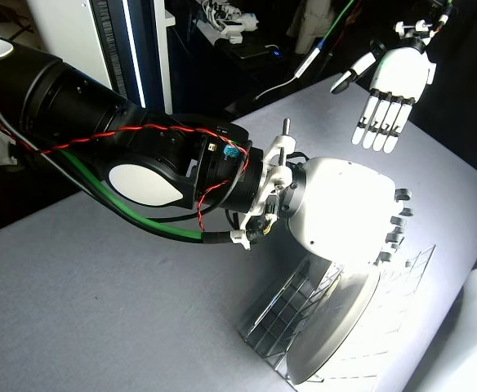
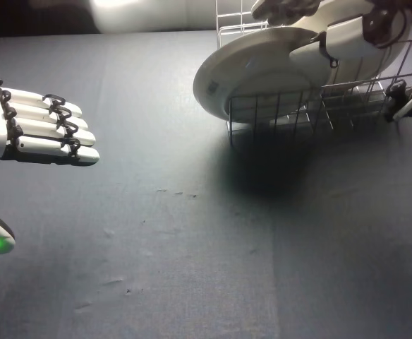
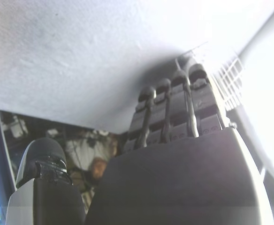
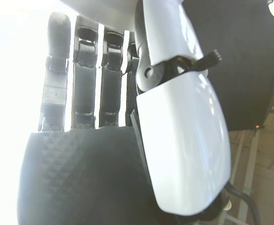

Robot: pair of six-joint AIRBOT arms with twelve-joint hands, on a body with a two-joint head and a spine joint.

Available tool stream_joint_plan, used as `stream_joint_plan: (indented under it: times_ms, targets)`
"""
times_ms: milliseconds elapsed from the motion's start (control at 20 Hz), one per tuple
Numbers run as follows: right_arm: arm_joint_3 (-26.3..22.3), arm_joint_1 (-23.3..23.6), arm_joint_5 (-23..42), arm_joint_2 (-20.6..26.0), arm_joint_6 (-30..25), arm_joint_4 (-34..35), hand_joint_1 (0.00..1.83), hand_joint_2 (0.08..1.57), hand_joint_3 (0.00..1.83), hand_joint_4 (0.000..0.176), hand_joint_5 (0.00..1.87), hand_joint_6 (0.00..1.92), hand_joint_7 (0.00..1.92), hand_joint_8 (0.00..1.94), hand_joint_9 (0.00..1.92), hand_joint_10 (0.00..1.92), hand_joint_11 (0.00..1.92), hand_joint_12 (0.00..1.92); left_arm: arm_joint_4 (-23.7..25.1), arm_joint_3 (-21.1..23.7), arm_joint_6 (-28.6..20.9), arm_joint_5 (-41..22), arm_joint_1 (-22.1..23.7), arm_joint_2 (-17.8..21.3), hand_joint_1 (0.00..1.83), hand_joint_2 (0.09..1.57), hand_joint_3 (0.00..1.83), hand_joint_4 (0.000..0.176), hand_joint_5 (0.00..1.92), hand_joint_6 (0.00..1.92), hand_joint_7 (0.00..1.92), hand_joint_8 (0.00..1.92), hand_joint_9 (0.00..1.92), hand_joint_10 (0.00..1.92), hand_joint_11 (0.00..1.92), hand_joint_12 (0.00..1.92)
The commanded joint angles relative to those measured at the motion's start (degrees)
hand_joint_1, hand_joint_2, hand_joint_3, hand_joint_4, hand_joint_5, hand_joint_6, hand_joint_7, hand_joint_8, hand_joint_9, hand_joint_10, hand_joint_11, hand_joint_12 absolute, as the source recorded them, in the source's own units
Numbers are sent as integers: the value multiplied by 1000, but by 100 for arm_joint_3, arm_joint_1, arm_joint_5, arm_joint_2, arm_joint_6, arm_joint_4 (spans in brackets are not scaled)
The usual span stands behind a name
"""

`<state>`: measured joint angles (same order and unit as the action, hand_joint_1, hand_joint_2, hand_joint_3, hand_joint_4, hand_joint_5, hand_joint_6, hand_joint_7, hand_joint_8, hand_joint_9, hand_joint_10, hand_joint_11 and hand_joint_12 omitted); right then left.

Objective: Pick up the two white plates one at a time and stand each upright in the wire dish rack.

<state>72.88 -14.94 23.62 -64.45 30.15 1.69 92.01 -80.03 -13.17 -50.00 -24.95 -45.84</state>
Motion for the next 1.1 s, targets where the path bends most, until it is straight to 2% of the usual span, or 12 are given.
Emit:
stream_joint_plan:
  times_ms: [0,200,550,650,700,750,800,900,950,1000,1050]
  targets:
    - [8,117,872,53,-5,-82,1336,1015,0,0,821,64,910,2,883,98,402,1345,-356,12,3,-130,35,48,0,1029,0,0,0,0,0,0,0,0,0,0]
    - [10,184,1128,53,45,-543,1340,1001,0,0,823,47,907,2,895,92,446,1342,-357,17,4,-300,41,50,0,1042,5,0,0,0,0,0,0,0,0,0]
    - [3,315,2071,53,79,-2115,1228,1003,0,0,777,15,859,0,849,59,413,1276,-357,90,4,-462,52,149,0,1035,1,0,0,0,0,0,0,0,0,0]
    - [3,322,2377,78,33,-2705,1173,956,0,0,817,21,893,14,891,55,519,1152,-320,195,75,-467,51,211,0,1041,3,0,0,0,0,0,0,0,0,0]
    - [3,323,2499,85,-3,-2971,1173,956,0,0,817,21,893,14,891,55,519,1152,-266,251,129,-467,50,239,0,1041,3,0,0,0,0,0,0,0,0,0]
    - [-10,319,2752,87,-27,-3299,1066,1030,9,0,752,0,834,0,837,20,416,1214,-168,350,298,-466,50,293,0,1064,14,0,0,0,0,0,0,0,0,0]
    - [-11,310,2959,90,-43,-3563,1066,1030,9,0,752,0,834,0,837,20,416,1214,-148,379,431,-466,49,317,0,1064,14,0,0,0,0,0,0,0,0,0]
    - [-15,311,3312,94,-45,-4071,725,1094,14,0,745,0,860,8,861,23,411,1219,-149,350,461,-465,51,325,0,1077,17,0,8,3,28,11,5,2,0,0]
    - [-26,310,3447,99,-48,-4233,538,1103,8,0,795,18,930,27,930,47,501,1219,-149,349,449,-459,52,339,0,1103,11,0,176,11,260,27,228,33,133,80]
    - [-43,303,3576,115,-62,-4414,446,1116,5,0,824,25,968,31,966,56,553,1209,-149,364,449,-458,62,360,0,1127,3,0,341,3,454,11,403,27,228,209]
    - [-61,303,3676,140,-61,-4626,369,1132,9,0,929,68,1059,63,1058,95,632,1245,-149,387,449,-458,79,381,8,1206,0,0,559,1,685,49,637,139,268,861]
